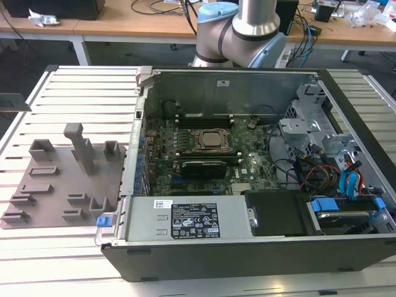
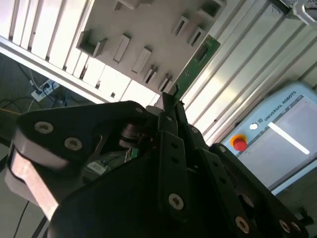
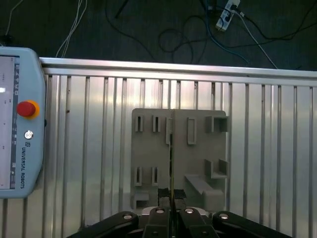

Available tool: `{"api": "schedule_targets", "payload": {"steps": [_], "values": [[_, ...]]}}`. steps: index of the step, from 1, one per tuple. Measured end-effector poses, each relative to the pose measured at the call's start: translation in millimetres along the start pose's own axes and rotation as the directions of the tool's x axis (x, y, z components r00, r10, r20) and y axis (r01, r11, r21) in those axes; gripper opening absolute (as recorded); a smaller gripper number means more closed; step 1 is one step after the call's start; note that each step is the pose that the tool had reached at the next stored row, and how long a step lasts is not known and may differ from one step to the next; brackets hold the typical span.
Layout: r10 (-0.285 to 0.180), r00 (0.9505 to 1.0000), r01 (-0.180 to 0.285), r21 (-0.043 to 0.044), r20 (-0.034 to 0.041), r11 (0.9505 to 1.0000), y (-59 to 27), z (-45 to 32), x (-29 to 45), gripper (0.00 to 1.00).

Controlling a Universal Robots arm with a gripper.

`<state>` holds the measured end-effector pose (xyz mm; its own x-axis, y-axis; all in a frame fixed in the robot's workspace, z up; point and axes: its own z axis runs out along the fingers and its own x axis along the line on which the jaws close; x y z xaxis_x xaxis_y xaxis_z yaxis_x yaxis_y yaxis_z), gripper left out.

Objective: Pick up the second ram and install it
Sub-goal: 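Pick up the second ram and move it above second insertion slot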

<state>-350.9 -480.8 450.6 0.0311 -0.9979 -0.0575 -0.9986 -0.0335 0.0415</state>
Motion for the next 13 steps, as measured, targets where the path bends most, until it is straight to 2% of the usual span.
{"api": "schedule_targets", "payload": {"steps": [1, 3, 7, 8, 10, 13], "values": [[0.0, 1.0, 0.0, 0.0, 0.0001, 1.0, -8.8, -0.2, 0.2, 0.14], [0.0, 1.0, 0.0, -0.0003, 0.0, 1.0, -19.9, -0.7, 0.5, 0.14], [0.0, 1.0, 0.0, -0.0003, -0.0001, 1.0, -53.4, -2.0, 1.5, 0.14], [0.0, 1.0, 0.0, -0.0003, -0.0001, 1.0, -64.3, -2.4, 1.9, 0.14], [0.0, 1.0, 0.0, -0.0003, -0.0001, 1.0, -73.6, -2.8, 2.1, 0.14], [0.0, 1.0, 0.0, -0.0008, -0.0001, 1.0, -102.5, -4.0, 2.9, 0.14]]}}
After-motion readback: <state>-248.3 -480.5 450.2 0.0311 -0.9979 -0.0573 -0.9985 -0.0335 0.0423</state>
